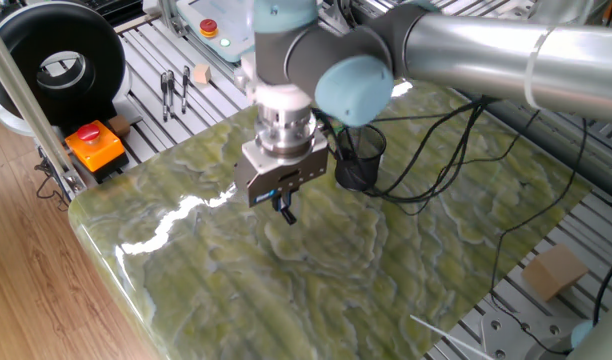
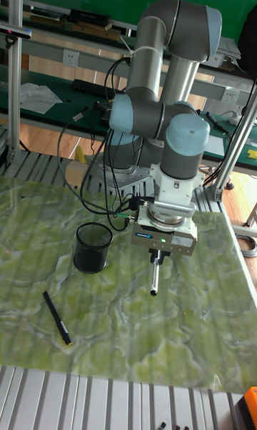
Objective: Put the pen into the pen holder
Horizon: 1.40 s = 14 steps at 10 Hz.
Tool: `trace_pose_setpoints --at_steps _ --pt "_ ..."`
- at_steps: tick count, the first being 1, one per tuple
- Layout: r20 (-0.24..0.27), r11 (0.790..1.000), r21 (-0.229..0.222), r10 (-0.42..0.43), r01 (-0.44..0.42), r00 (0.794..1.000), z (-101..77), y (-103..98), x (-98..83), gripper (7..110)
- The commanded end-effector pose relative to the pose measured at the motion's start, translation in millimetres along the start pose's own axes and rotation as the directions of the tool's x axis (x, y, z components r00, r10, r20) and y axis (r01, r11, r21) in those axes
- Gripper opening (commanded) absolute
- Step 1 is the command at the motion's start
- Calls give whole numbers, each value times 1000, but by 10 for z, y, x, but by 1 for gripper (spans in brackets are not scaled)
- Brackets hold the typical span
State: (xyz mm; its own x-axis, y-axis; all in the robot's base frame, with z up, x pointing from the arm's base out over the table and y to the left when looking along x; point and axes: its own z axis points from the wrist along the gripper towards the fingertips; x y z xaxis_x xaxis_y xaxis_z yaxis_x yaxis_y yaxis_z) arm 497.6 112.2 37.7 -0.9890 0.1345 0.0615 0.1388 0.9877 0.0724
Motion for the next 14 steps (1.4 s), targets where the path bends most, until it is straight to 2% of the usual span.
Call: trace_pose_setpoints --at_steps 1,3,5,9,13,14 --pt "-9 999 -47 -20 19 1000 -282 -156 -42 7" --pt "-10 998 -46 -40 39 999 -374 -338 -77 7" --pt "-2 999 -26 -46 46 999 -380 -423 -154 7" --pt "28 998 -26 -48 49 998 -349 -353 -357 7" --pt "28 999 -6 -39 39 999 -342 -389 -344 7" --pt "33 998 -36 -42 43 999 -329 -310 -406 7"
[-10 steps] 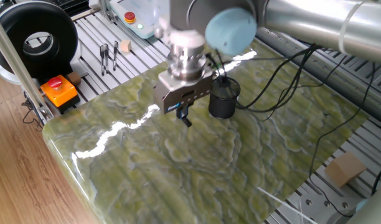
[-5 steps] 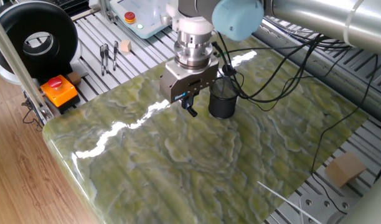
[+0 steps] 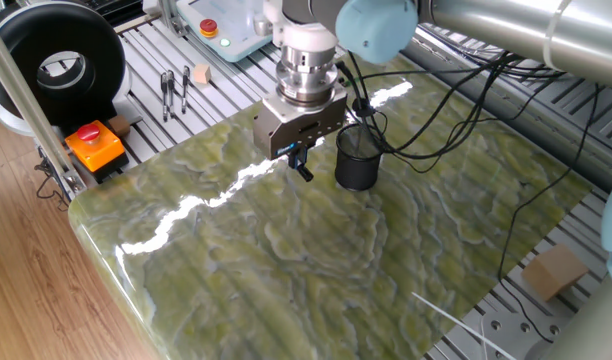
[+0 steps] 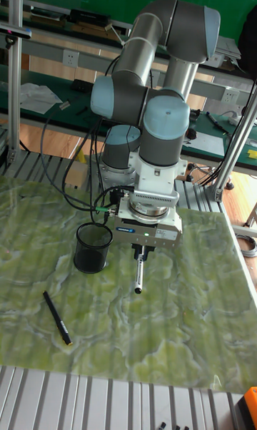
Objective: Put the pen into the pen holder
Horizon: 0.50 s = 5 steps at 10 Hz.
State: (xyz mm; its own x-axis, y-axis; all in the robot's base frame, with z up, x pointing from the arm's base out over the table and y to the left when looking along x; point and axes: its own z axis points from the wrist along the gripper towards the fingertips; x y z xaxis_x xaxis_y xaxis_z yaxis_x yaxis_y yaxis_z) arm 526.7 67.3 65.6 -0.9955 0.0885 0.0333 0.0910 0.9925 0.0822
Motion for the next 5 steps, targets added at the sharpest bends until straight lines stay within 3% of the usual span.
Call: trace_pose_setpoints --at_steps 1,5 --pt "10 999 -37 3 -2 1000 0 88 -83 7" --pt "17 1000 29 13 -13 1000 1 -76 -99 7"
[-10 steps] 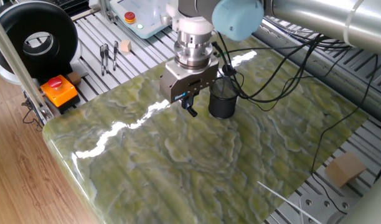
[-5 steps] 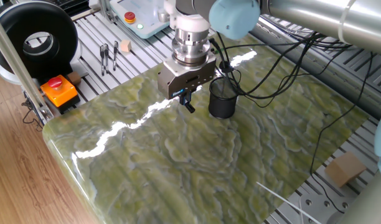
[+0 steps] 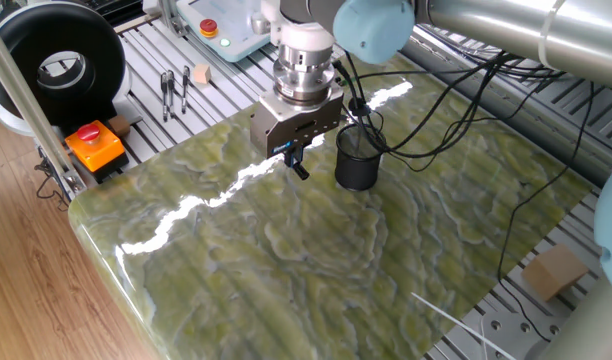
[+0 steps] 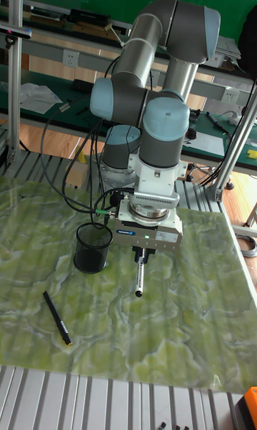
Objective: Put the pen into the pen holder
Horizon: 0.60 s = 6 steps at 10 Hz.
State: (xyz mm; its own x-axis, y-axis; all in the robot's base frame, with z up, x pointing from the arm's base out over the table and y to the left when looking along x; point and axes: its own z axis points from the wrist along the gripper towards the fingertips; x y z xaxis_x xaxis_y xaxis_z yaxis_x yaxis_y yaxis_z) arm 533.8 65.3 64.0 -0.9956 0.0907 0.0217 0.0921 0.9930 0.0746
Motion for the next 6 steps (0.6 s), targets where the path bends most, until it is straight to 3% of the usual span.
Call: trace_pose_setpoints --at_steps 1,4,6 --pt "41 1000 27 14 -15 999 -13 -76 -116 7" --pt "103 996 83 -14 5 995 -32 -214 -274 7" --pt "65 996 82 -31 26 997 -24 -208 -181 7"
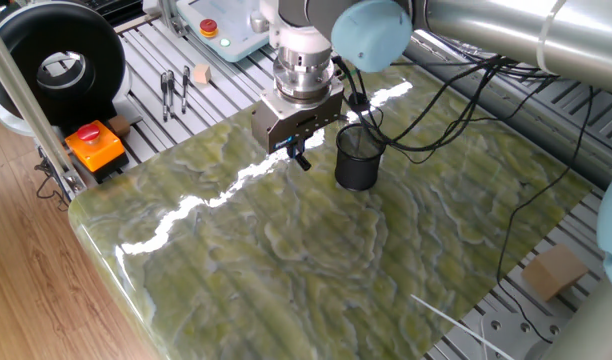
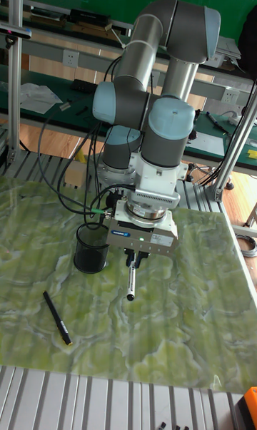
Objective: Put the pen into the pen holder
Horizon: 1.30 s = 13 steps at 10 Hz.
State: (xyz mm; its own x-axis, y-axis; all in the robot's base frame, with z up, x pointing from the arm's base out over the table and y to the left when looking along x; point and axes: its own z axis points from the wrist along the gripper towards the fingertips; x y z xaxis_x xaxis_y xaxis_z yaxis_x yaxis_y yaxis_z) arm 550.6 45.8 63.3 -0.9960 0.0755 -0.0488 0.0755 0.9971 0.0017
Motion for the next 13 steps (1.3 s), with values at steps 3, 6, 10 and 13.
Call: trace_pose_setpoints --at_steps 3,6,10,13 --pt "-66 998 -49 -48 45 997 -280 32 58 7" --pt "-86 997 -69 -45 39 995 -792 -32 159 7" --pt "-39 998 -24 -53 52 998 -1185 -203 516 7" --pt "4 997 -15 -74 75 997 -1307 -240 669 7"
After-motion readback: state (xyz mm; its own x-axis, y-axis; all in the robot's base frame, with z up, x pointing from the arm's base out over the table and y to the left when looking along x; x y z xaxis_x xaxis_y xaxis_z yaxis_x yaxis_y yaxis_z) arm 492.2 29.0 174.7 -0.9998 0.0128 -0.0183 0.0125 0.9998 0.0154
